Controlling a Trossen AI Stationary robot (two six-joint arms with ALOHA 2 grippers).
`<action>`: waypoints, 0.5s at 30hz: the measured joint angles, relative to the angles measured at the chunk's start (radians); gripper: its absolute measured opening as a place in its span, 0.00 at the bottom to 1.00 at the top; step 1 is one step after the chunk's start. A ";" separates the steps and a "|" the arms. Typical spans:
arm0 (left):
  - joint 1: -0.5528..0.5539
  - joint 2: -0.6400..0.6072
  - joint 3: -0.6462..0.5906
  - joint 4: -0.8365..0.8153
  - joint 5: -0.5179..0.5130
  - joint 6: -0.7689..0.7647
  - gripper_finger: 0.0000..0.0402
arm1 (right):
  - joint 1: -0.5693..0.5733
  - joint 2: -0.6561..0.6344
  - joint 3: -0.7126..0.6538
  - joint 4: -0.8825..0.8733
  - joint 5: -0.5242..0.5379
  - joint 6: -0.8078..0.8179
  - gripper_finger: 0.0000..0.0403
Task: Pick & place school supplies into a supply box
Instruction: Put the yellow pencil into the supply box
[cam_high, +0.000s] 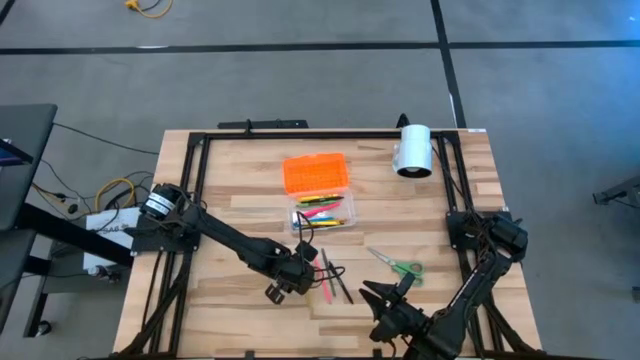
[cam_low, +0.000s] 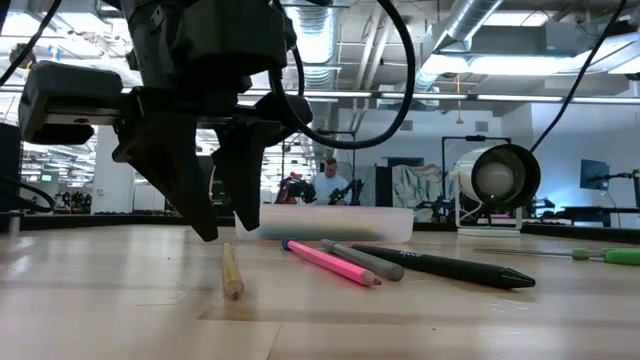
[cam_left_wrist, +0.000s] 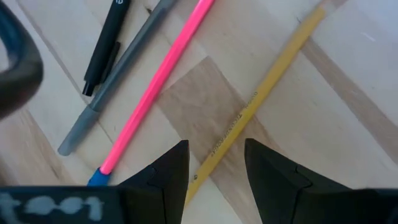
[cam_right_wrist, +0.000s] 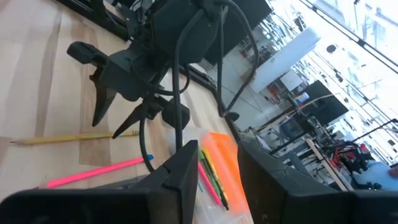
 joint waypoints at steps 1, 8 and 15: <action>0.000 0.000 0.000 0.004 0.005 0.000 0.36 | 0.000 0.000 0.000 0.000 0.000 0.000 0.27; 0.000 0.005 0.000 0.030 0.016 0.025 0.36 | 0.000 0.000 0.000 0.000 0.002 0.000 0.27; 0.000 0.077 0.006 0.066 0.053 0.053 0.36 | 0.000 0.000 0.000 0.000 0.003 -0.001 0.27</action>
